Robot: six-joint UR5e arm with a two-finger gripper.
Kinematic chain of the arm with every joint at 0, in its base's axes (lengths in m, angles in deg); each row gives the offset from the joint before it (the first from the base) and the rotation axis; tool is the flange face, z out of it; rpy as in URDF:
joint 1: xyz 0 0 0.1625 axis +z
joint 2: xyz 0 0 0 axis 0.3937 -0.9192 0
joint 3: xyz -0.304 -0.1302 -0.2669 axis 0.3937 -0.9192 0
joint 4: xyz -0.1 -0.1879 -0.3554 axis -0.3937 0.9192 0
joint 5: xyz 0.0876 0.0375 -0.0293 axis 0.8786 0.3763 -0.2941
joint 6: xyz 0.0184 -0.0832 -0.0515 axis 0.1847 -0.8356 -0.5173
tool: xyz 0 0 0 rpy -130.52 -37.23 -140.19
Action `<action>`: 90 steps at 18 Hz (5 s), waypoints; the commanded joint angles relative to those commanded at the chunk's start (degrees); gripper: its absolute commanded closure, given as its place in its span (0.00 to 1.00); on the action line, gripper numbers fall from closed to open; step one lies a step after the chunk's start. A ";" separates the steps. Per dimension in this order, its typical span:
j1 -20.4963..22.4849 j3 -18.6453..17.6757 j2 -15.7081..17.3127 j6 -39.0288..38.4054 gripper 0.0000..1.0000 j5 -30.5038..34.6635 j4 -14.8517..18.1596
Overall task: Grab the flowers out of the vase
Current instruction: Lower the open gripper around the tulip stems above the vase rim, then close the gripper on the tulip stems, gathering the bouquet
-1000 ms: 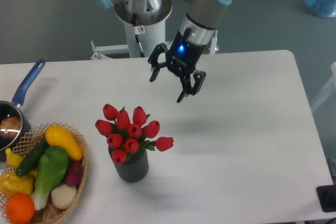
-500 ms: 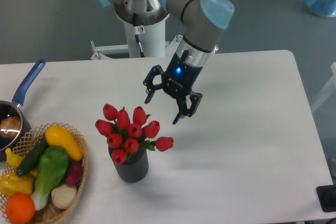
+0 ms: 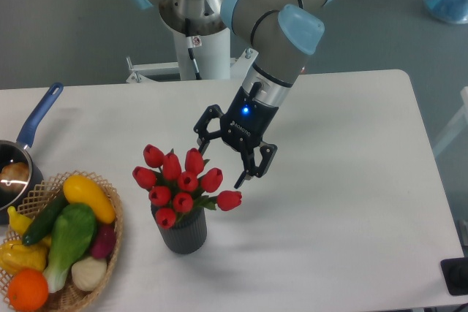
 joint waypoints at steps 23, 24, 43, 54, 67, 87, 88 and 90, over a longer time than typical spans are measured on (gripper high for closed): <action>-2.73 0.62 -1.67 -0.36 0.00 -2.11 -0.35; -2.90 0.70 -1.76 -0.36 0.00 -2.11 -0.44; -4.57 2.02 -5.01 -0.27 0.00 -5.27 -4.13; -4.66 2.90 -5.71 -0.27 0.01 -5.81 -4.48; -4.75 3.34 -5.89 -0.27 0.54 -5.81 -4.48; -4.66 2.64 -5.80 0.69 0.45 -6.77 -4.57; -4.57 2.64 -5.71 0.78 0.37 -7.21 -4.57; -4.49 2.64 -5.45 0.70 0.40 -7.91 -4.57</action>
